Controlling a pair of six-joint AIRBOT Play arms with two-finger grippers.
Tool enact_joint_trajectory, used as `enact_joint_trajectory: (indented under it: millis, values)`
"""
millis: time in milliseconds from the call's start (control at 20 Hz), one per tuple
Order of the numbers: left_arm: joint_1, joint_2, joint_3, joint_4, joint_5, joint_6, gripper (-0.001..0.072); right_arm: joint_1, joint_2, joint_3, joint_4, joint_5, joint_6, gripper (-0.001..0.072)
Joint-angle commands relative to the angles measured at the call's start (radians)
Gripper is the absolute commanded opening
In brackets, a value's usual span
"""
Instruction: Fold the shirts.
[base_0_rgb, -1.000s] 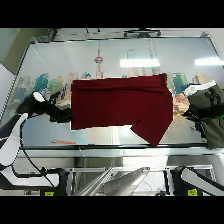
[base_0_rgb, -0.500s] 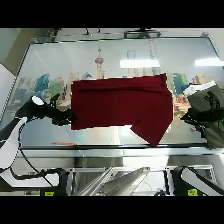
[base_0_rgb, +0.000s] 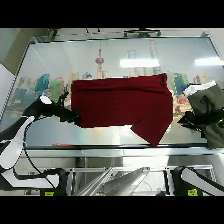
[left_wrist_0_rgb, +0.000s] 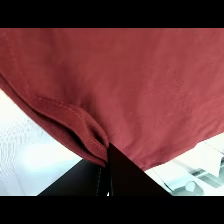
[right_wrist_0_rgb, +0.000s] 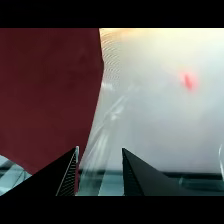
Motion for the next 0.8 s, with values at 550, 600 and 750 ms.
enact_joint_trajectory:
  millis: [550, 600, 750]
  values:
    - [-0.005, 0.001, 0.002, -0.010, -0.003, 0.013, 0.0019, 0.183, -0.245, -0.078, 0.290, -0.138, -0.159, 0.0317]
    - [-0.004, 0.001, 0.002, -0.010, -0.005, 0.013, 0.0019, 0.181, -0.244, -0.077, 0.338, -0.137, -0.198, 0.0279]
    - [-0.004, 0.001, 0.002, -0.010, -0.007, 0.013, 0.0018, 0.177, -0.239, -0.046, 0.368, -0.113, -0.237, 0.0020]
